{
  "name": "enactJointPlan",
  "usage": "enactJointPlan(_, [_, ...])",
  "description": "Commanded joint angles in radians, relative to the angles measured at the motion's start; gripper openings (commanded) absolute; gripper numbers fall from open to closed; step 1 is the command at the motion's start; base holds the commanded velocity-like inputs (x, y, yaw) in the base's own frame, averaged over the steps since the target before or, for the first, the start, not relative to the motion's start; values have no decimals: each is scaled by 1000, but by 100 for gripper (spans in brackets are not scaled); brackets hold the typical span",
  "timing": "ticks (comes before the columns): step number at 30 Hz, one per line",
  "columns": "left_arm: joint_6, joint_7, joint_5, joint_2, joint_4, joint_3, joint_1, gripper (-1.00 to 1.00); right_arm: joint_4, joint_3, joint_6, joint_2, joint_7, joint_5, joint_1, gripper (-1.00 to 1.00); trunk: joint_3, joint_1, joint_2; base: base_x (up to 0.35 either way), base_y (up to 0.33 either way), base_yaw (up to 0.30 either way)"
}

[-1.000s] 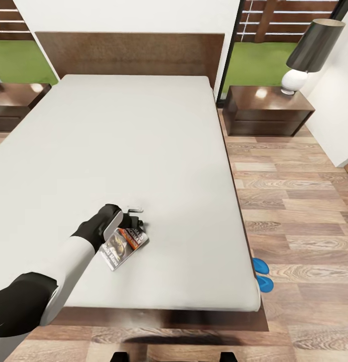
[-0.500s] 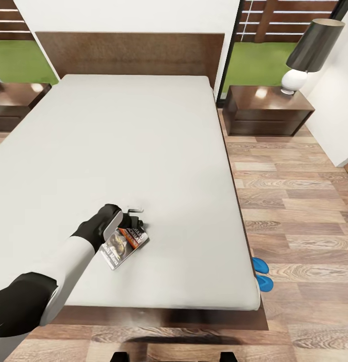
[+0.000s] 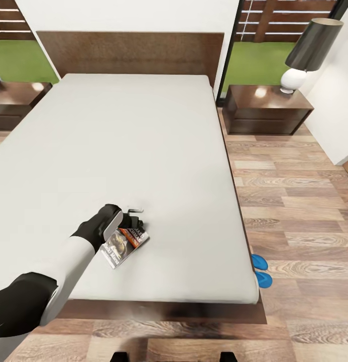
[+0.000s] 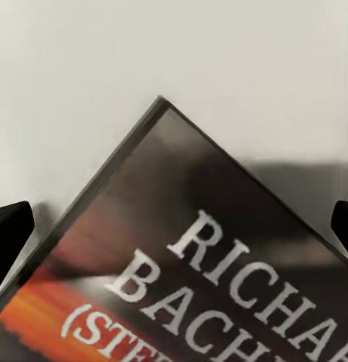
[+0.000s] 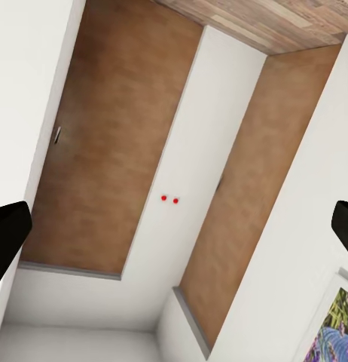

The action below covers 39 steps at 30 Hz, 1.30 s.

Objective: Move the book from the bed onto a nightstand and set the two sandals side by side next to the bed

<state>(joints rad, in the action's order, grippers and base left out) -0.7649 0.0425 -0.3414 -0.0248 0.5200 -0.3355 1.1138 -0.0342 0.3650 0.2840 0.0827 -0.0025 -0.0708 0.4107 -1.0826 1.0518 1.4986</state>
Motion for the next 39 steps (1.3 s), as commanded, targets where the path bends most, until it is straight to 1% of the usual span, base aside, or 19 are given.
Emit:
enactJointPlan(1, [-5,7,-21,-1,-17,-7,0,100,2,0,4,0,0,-7,0,100,-1,0,0,-91,0,0])
enactJointPlan(39, [-5,7,-21,-1,-17,-7,0,100,2,0,4,0,0,-8,0,100,-1,0,0,-32,0,0])
